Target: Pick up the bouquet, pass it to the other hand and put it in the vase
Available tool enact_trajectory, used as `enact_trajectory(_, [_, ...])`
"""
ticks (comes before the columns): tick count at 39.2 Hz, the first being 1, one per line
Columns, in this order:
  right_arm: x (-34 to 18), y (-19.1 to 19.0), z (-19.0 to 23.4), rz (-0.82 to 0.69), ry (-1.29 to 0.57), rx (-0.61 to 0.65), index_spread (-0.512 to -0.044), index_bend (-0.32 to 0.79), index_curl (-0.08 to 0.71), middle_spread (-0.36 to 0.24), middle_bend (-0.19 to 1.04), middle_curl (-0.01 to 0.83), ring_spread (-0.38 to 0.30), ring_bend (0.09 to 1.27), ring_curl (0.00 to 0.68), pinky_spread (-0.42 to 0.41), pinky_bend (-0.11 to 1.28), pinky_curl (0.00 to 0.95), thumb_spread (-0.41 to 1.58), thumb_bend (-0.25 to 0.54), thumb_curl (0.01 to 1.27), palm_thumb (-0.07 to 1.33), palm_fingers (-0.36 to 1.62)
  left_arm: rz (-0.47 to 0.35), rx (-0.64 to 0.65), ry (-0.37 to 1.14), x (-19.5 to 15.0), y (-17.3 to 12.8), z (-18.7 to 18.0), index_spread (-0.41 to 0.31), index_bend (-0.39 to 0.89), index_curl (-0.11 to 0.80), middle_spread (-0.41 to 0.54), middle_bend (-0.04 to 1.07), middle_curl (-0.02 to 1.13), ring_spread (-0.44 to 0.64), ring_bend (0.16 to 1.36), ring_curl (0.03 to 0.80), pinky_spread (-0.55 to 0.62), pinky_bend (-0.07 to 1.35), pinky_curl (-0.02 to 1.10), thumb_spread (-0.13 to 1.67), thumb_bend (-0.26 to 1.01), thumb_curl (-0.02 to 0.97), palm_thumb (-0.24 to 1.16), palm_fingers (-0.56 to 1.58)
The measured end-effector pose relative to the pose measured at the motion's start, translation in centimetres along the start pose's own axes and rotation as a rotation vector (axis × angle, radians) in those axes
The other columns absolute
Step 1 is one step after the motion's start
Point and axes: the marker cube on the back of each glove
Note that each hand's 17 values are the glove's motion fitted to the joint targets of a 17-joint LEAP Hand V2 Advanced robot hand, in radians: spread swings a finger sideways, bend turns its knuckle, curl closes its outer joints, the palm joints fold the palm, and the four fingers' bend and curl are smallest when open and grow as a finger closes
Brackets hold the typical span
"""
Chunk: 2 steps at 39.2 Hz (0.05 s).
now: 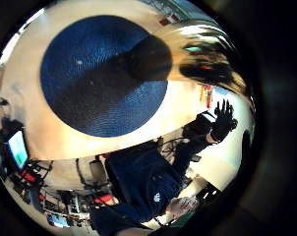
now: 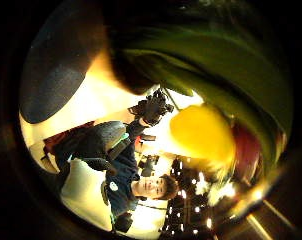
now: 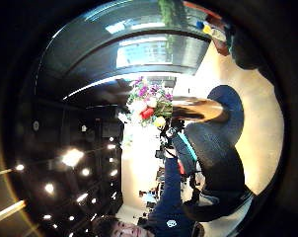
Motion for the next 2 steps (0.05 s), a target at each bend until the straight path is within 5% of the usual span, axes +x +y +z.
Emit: enact_trajectory(2, [2.88,-1.55,0.11,0.025,0.011,-0.02,-0.27,0.18,0.395,-0.127,0.17,0.391,-0.09,0.33,0.368,0.214,0.24,0.333,1.12,-0.021,0.3,0.67,0.67,0.058,0.04,0.007,-1.27,0.27,0.26,0.07,0.04,0.357,0.244,0.1,0.36,0.32,0.36,0.347,0.36,0.31,0.39,0.8,-0.03,0.472,0.43,-0.2])
